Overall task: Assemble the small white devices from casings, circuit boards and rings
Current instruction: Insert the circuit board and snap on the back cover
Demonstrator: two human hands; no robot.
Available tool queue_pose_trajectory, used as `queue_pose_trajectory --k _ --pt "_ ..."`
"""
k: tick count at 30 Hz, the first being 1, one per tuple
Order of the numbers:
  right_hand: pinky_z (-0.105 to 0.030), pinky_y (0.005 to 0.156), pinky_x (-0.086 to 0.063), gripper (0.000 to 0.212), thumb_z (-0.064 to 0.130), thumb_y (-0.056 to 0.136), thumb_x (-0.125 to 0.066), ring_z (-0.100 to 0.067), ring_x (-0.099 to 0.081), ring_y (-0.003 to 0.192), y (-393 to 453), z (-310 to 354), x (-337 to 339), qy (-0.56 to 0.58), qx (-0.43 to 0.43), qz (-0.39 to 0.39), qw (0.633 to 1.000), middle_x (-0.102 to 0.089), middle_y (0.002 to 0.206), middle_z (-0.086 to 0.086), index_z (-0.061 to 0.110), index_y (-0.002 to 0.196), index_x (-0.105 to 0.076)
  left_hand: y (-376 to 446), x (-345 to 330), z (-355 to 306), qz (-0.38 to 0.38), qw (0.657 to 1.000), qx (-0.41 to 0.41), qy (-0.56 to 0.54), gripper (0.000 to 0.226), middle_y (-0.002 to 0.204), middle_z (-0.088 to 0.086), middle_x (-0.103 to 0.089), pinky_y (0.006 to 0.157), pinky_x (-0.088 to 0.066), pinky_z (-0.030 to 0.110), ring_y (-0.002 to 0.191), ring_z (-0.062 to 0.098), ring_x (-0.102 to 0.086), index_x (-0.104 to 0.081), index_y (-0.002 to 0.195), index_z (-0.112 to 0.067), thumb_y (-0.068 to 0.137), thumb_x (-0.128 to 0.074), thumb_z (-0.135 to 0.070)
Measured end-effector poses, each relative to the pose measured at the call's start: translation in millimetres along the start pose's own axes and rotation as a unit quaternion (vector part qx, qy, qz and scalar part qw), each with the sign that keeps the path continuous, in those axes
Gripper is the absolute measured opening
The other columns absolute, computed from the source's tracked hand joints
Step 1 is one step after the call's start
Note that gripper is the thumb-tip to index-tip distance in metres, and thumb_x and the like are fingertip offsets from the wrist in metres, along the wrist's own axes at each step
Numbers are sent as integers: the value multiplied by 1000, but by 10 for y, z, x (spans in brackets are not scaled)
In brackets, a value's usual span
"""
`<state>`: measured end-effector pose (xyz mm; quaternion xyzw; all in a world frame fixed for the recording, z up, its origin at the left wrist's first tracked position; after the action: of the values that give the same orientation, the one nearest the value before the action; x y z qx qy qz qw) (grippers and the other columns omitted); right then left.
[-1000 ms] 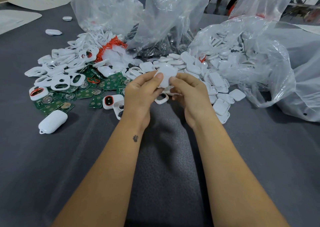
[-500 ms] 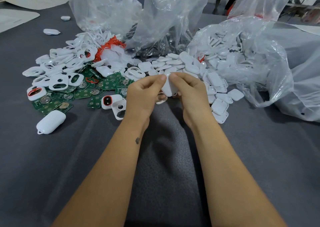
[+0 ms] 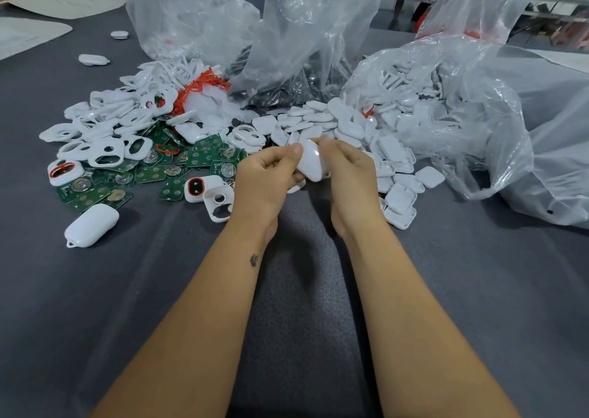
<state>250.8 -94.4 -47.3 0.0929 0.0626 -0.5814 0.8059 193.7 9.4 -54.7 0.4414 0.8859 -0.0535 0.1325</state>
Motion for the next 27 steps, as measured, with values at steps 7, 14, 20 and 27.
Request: queue_pose_trajectory --k 7,14,20,27 --pt "-26 77 -50 15 6 90 -64 -11 -60 79 32 18 60 3 19 -10 1000 -69 88 -5 4 102 -71 -3 -10 -48 -3 996 3 -90 20 96 6 -67 79 -58 24 76 5 -68 -62 103 -12 99 -48 1" --pt "-25 81 -54 13 5 90 -64 -7 -64 85 9 68 41 -19 54 10 998 -72 87 5 11 99 -71 -17 -7 -77 22 999 -35 -30 22 106 7 -70 81 -56 25 99 16 -68 -66 116 -5 96 -59 -9" --pt "-31 82 -53 14 0 88 -64 -16 -63 86 -6 97 38 -28 90 17 995 -70 85 -4 13 87 -71 -18 2 -79 19 999 -33 -34 8 80 -6 -75 67 -56 20 81 9 -71 -72 92 -15 91 -65 -10" --pt "-26 77 -53 13 1 87 -66 -11 -64 83 -9 88 33 -29 91 4 995 -71 82 0 12 86 -72 -8 12 -81 29 998 -47 -34 8 77 -5 -74 66 -56 20 79 9 -71 -70 92 -11 92 -63 -7"
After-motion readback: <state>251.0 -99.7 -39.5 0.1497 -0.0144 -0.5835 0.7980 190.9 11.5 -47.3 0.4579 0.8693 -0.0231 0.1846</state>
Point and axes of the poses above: each hand's wrist, its own y-axis towards the middle knuckle, its own x-axis out of the back of the hand, z = x × y, the point moved 4 cm from there along y, towards the middle knuckle
